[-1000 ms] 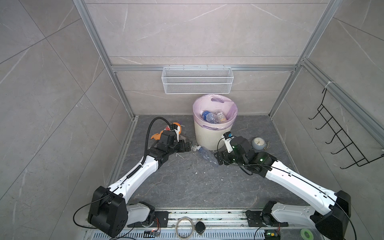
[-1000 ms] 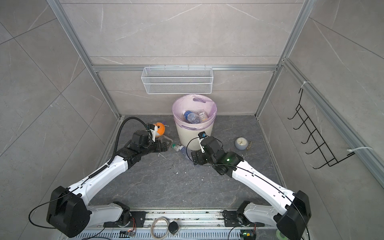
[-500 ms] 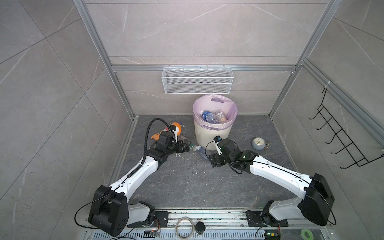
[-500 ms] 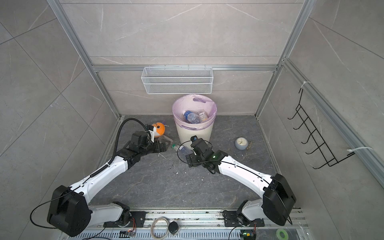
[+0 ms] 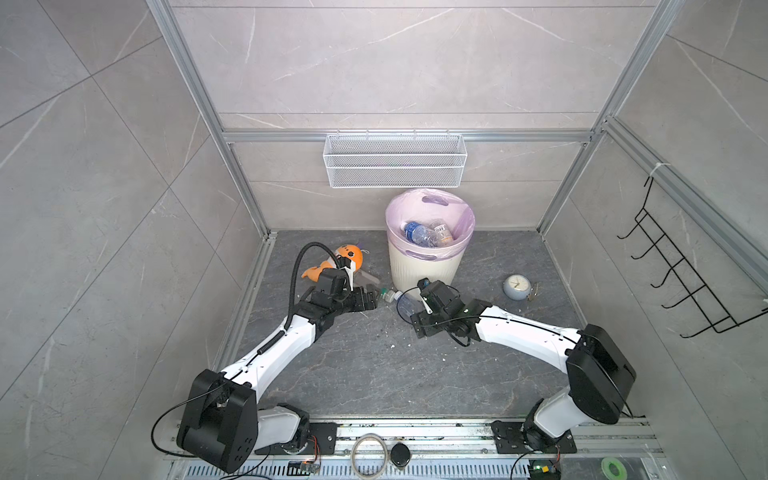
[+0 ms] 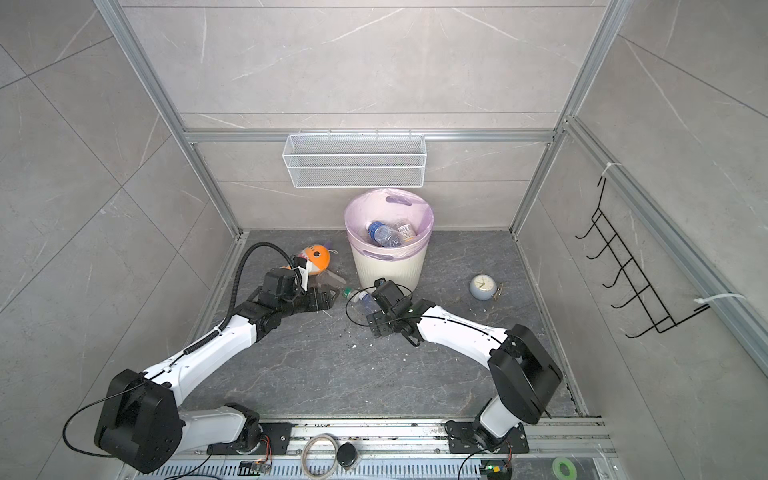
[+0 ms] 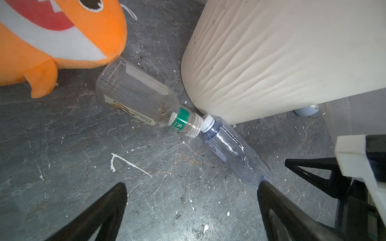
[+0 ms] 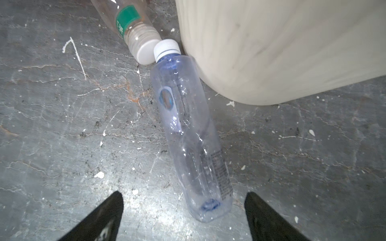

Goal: Throw the plastic bottles in the bin
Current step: 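Lower the right gripper around the clear blue-cap bottle and close it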

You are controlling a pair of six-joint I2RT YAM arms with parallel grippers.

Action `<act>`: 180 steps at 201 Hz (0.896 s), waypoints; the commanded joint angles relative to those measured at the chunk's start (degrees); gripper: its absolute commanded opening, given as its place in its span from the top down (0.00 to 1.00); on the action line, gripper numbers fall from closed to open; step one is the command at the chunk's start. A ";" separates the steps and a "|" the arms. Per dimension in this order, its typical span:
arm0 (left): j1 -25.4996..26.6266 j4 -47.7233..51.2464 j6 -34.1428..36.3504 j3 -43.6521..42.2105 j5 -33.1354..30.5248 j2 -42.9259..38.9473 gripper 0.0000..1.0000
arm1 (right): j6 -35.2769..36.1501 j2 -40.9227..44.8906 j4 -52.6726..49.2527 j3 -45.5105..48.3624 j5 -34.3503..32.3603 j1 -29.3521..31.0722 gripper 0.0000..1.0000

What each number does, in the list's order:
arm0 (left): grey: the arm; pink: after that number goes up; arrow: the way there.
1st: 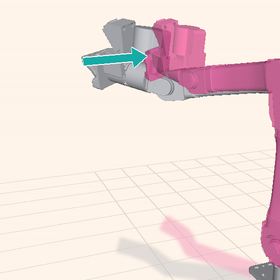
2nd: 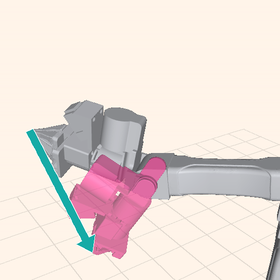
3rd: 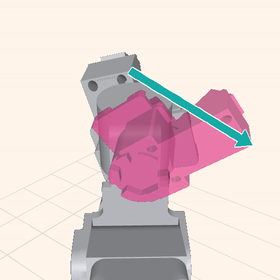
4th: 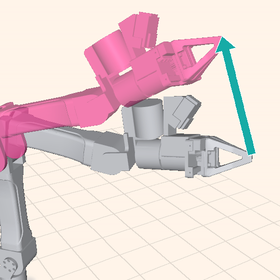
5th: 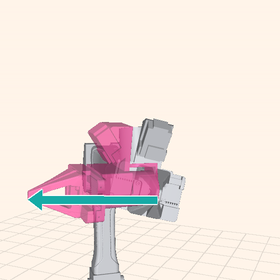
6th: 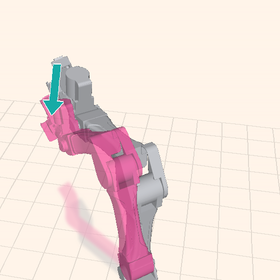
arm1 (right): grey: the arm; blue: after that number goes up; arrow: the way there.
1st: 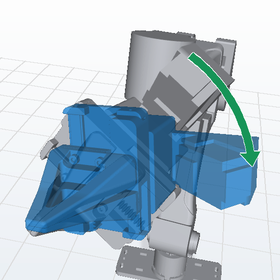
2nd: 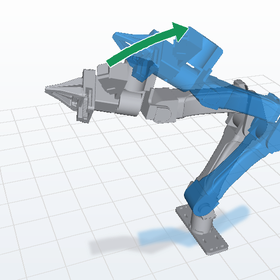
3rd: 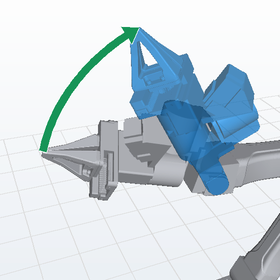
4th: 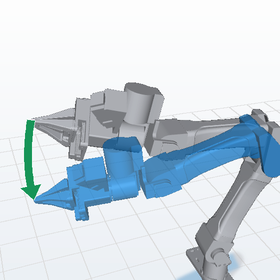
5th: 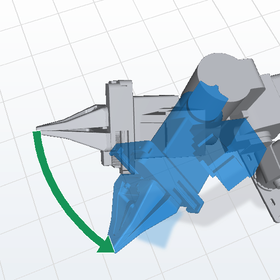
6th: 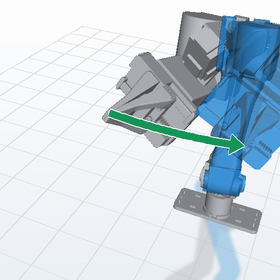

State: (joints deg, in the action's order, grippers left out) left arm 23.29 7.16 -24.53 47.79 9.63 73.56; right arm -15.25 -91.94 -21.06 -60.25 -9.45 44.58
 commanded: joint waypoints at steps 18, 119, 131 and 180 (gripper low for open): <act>-0.61 -2.78 -1.12 -0.67 1.48 -1.39 0.00 | 1.76 -4.68 1.38 -4.00 -1.80 0.16 0.04; -0.96 -3.96 -2.27 -3.62 2.50 -2.36 0.00 | 4.52 -14.38 0.32 -10.26 -1.64 -0.64 0.00; -0.91 -4.08 -2.27 -3.89 2.39 -2.46 0.00 | 4.57 -14.96 0.45 -10.25 -1.47 -0.71 0.01; -0.96 -4.35 -2.53 -4.55 2.44 -2.36 0.00 | 4.26 -14.87 0.01 -10.26 0.08 -0.67 0.04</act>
State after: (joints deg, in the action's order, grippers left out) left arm 22.72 4.67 -25.91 43.46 11.11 72.77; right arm -11.49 -106.56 -20.73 -69.32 -10.55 44.07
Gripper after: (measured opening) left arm 0.997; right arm 0.969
